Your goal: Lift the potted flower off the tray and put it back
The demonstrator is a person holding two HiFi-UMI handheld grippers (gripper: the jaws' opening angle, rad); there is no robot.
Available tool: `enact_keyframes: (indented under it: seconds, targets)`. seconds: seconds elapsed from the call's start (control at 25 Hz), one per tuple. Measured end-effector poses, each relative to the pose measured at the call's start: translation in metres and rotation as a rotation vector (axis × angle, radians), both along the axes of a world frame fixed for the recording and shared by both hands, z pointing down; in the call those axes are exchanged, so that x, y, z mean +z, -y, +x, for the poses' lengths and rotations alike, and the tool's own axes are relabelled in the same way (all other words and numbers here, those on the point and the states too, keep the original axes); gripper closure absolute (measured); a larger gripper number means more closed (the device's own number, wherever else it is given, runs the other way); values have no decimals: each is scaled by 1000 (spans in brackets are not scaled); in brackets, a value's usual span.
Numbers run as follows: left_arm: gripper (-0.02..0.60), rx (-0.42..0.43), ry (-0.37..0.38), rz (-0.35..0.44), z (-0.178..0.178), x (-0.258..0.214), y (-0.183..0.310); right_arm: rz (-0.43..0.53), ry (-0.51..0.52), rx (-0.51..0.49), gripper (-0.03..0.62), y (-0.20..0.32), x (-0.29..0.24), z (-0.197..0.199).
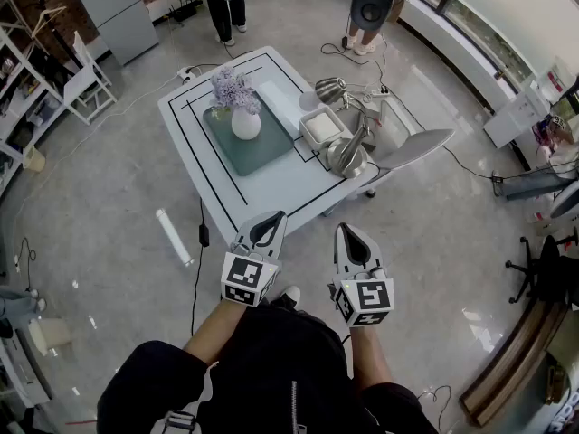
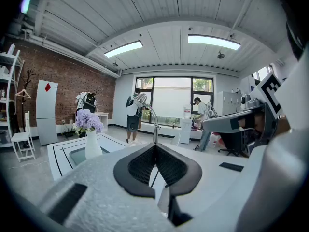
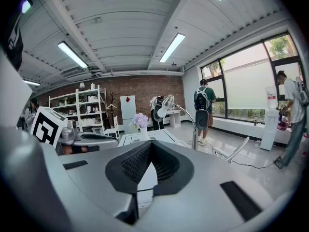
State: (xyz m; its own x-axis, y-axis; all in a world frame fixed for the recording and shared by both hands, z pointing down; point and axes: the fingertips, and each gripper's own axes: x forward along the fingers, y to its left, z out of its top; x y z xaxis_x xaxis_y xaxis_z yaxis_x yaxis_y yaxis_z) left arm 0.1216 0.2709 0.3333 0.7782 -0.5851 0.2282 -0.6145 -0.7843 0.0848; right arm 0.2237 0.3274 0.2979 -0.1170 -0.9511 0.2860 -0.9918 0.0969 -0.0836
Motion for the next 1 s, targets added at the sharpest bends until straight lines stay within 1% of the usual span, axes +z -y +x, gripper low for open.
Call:
enact_keyframes:
  seconds: [0.32,0.52,0.6,0.76,1.0]
  targets:
    - [575,0,1,3,0,3,3,4,-5,-25,588,5,4,-7]
    - [575,-3,4,2,-3,3,10,45,44,-42,588,14,-1,-13]
    - [575,-16,8,1,-9,0,16,41,51,-65,588,21,1,-21]
    - [575,-41,9,-4,-27,0,43,37,59,-115,586,51,4,-45]
    - [575,-56,23,-9,-54,8,101,48,47,-121,586,113,8,-77]
